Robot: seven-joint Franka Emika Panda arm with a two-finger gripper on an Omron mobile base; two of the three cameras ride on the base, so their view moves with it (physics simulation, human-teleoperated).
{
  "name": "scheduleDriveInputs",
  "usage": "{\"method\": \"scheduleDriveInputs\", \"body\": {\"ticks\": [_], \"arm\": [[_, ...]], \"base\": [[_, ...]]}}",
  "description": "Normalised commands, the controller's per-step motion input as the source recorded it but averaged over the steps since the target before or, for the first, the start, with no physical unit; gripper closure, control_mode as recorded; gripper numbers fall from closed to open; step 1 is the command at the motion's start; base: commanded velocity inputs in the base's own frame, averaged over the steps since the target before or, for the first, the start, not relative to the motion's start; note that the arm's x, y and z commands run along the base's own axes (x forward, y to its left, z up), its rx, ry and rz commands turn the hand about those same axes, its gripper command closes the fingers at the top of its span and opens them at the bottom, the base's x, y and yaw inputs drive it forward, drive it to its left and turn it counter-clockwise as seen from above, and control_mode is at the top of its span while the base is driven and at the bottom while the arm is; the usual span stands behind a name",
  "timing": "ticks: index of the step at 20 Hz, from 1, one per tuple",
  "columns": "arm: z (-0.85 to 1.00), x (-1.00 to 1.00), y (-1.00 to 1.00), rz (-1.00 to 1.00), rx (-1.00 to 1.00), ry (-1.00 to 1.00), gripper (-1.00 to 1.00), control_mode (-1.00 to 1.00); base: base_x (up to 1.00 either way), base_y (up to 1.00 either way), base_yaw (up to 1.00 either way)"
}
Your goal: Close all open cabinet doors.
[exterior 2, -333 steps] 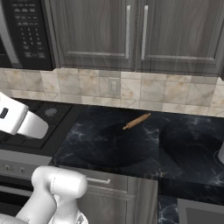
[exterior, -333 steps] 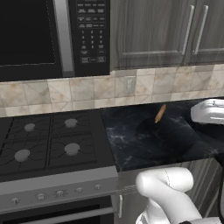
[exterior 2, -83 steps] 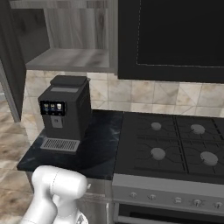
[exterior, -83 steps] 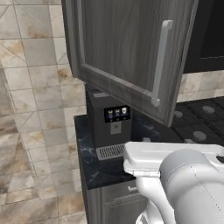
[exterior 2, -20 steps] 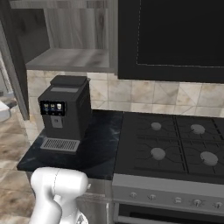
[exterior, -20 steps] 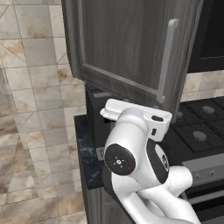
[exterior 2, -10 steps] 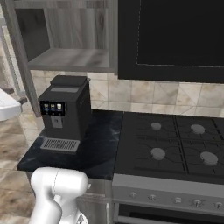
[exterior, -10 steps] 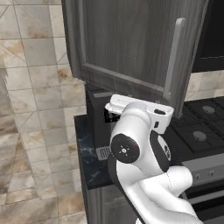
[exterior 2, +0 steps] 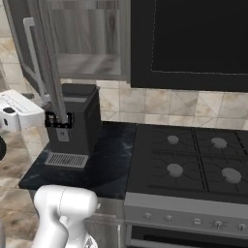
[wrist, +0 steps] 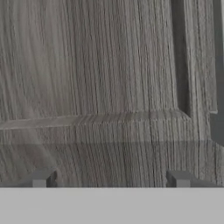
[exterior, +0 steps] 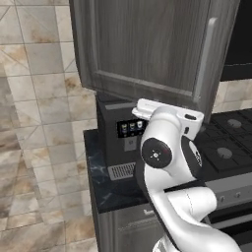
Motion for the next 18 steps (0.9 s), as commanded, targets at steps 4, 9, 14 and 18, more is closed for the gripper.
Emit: {"method": "scheduleDriveInputs", "body": {"ticks": [4,9,14,18], "arm": [[-0.01,0.32,-0.38,0.0,0.0,-0.02,-1.0,-1.0],[-0.01,0.4,-0.31,0.01,0.0,-0.02,-1.0,-1.0],[-0.01,0.43,-0.27,0.02,0.0,-0.02,-1.0,-1.0],[0.0,0.42,-0.28,0.03,0.0,-0.01,-1.0,-1.0]], "base": [[0.0,0.0,0.0],[0.0,0.0,0.0],[0.0,0.0,0.0],[0.0,0.0,0.0]]}}
